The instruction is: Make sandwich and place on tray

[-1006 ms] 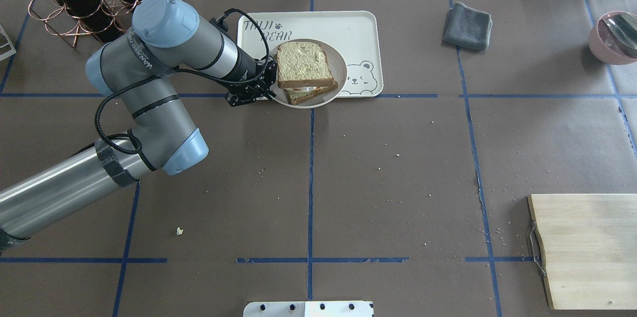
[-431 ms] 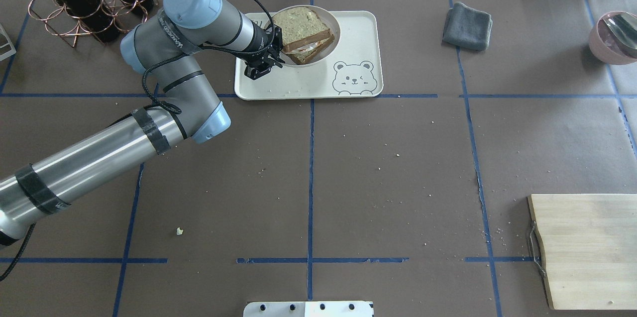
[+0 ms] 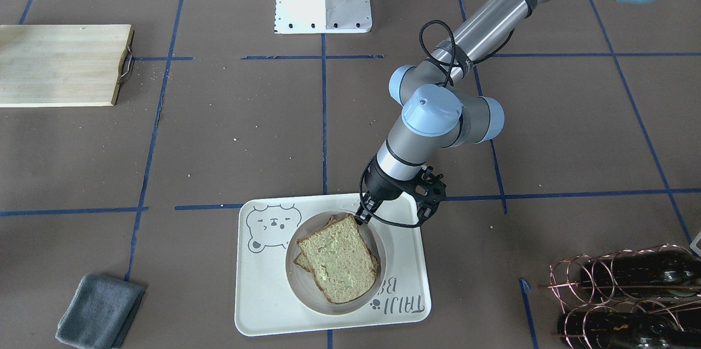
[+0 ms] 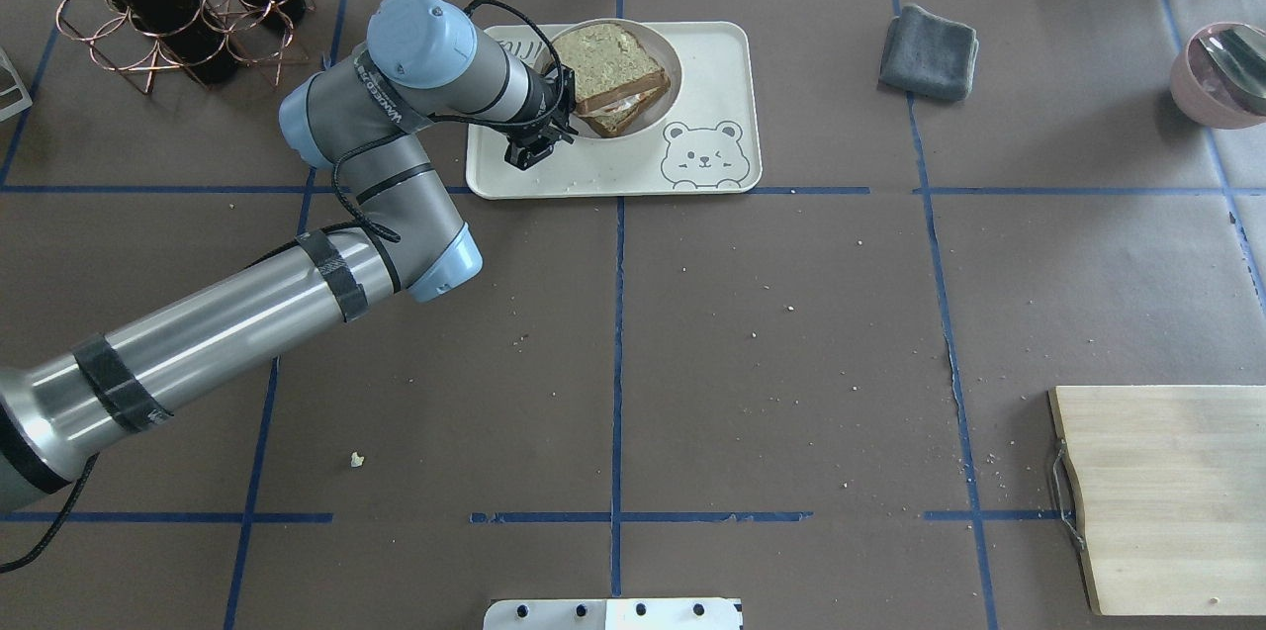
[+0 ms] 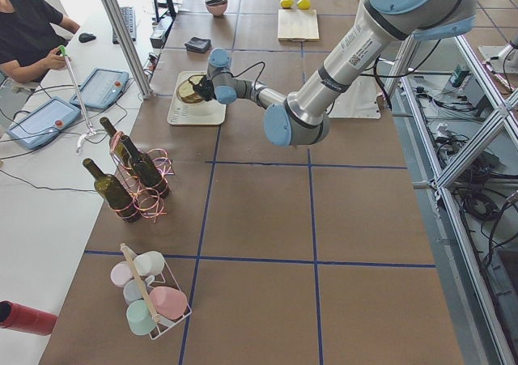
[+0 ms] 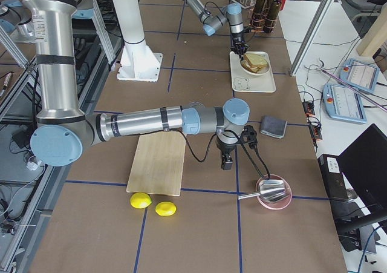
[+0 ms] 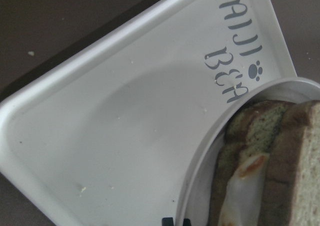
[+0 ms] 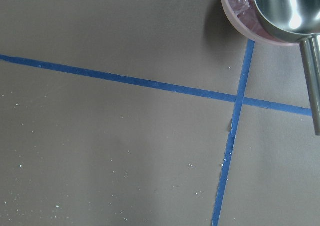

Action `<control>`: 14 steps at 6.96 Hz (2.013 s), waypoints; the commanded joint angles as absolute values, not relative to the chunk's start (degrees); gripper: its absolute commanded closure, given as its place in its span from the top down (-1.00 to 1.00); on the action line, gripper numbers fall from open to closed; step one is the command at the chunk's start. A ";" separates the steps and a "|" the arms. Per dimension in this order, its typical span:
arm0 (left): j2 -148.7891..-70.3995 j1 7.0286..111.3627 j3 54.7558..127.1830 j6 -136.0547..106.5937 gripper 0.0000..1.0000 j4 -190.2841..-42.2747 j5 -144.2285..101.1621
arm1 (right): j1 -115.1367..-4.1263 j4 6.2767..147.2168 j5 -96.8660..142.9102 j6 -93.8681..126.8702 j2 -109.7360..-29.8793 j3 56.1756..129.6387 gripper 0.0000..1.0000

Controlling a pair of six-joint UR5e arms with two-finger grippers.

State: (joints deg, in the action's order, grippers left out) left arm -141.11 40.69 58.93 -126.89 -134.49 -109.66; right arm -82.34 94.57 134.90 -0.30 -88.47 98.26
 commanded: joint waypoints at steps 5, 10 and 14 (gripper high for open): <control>-130.98 43.23 73.34 -114.84 1.00 -128.63 -109.69 | -82.35 94.57 134.74 -0.26 -88.59 97.91 1.00; -109.54 49.55 104.90 -79.87 1.00 -110.95 -109.51 | -83.41 94.57 134.82 -0.35 -88.42 95.46 1.00; -91.71 64.91 112.15 -36.50 1.00 -106.79 -113.43 | -88.85 94.66 135.17 -0.26 -88.59 94.83 1.00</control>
